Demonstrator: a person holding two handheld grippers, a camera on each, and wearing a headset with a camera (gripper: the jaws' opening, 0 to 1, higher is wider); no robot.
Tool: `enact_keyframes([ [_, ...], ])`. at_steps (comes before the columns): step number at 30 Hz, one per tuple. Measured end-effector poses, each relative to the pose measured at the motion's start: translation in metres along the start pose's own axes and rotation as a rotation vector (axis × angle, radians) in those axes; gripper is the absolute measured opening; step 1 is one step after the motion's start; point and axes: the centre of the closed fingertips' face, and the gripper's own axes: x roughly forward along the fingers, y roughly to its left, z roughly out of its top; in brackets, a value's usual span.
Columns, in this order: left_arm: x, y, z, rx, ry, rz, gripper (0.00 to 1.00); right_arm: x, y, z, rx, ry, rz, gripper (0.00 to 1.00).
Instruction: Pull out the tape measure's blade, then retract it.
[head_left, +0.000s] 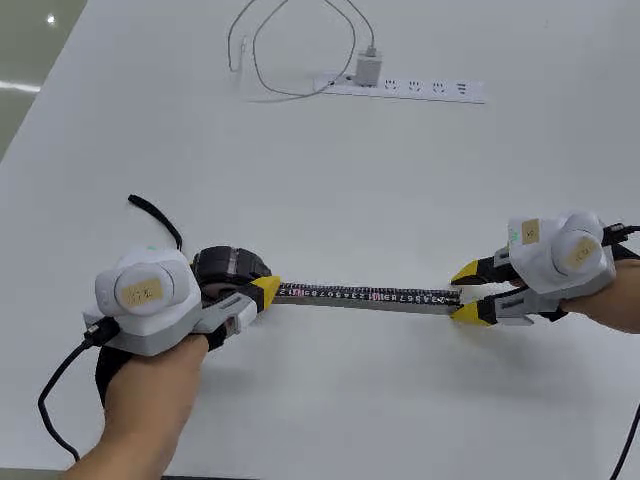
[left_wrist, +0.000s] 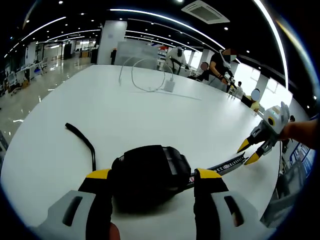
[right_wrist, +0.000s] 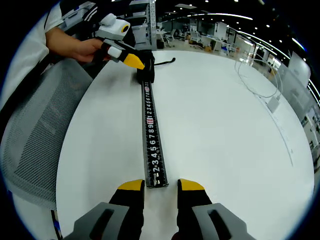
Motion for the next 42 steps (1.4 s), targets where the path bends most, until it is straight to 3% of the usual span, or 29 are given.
enact_keyframes([
  [21, 0.0005, -0.0002, -0.0006, -0.029, 0.007, 0.031, 0.6, 0.0018, 0.0055, 0.0031, -0.027, 0.009, 0.009, 0.12],
  [42, 0.0027, 0.003, -0.0013, -0.012, 0.02, 0.062, 0.59, 0.0014, 0.0051, 0.0039, -0.047, 0.029, -0.014, 0.11],
])
